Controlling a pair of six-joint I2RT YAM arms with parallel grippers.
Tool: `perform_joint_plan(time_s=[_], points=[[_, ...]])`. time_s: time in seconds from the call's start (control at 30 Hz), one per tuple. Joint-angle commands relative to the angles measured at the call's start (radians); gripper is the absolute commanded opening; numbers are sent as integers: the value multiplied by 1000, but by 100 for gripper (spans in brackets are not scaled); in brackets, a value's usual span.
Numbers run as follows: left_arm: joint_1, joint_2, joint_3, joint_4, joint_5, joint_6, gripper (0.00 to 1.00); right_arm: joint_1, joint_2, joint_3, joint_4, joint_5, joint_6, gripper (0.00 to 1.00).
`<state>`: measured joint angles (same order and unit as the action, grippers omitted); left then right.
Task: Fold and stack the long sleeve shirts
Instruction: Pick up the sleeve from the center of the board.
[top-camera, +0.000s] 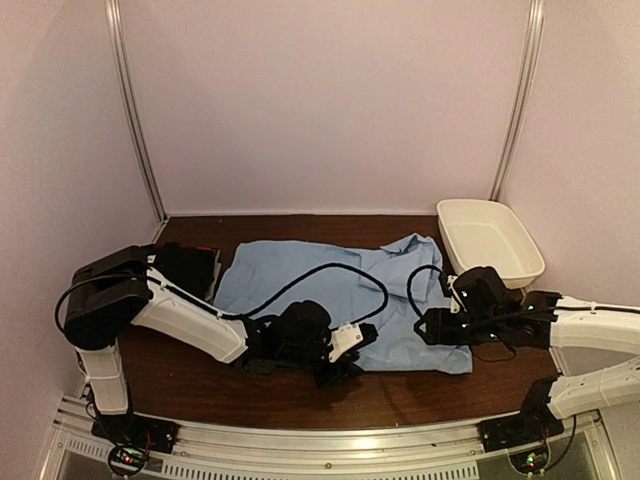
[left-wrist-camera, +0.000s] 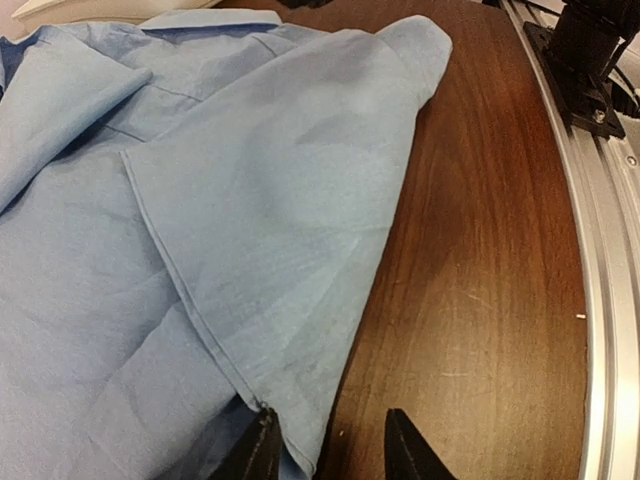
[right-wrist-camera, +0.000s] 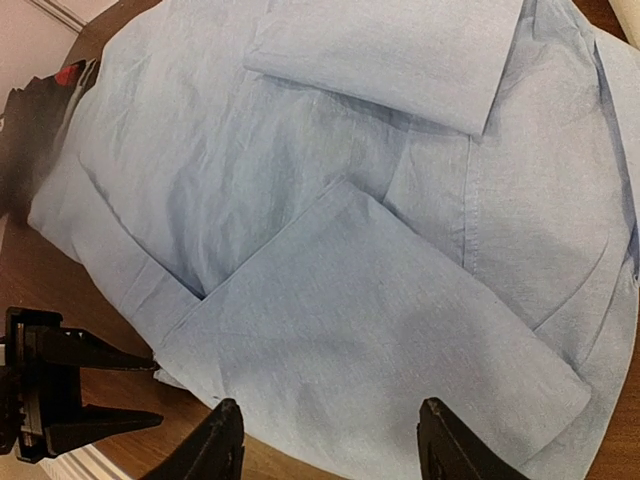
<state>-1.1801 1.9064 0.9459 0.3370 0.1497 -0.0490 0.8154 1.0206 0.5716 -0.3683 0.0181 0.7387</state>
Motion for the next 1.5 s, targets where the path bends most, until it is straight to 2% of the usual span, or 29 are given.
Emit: perform_joint_plan(time_s=[0.0, 0.07, 0.2, 0.3, 0.4, 0.63, 0.9, 1.03, 1.37, 1.47], points=[[-1, 58, 49, -19, -5, 21, 34, -8, -20, -16, 19, -1, -5, 61], [-1, 72, 53, -19, -16, 17, 34, -9, -24, -18, 18, -1, -5, 61], [-1, 73, 47, -7, -53, 8, 38, -10, -27, -22, 20, -5, -4, 61], [-1, 74, 45, -6, -61, 9, 36, -10, -20, -26, 28, -9, -4, 61], [-1, 75, 41, -9, -58, 12, 27, -10, -8, -29, 39, -15, -4, 61], [-1, 29, 45, -58, -6, 0, 0, -13, 8, -27, 40, -11, -13, 61], [-1, -105, 85, -158, 147, -55, 0, -41, -26, -2, -16, 5, -38, 61], [0, -152, 82, -166, 175, -70, 0, -57, -33, 0, -23, -3, -49, 61], [-1, -162, 217, -246, 277, -147, 0, -82, -57, 17, -66, 3, -64, 61], [5, -148, 272, -294, 271, -177, 0, -86, -80, 8, -72, 1, -61, 62]])
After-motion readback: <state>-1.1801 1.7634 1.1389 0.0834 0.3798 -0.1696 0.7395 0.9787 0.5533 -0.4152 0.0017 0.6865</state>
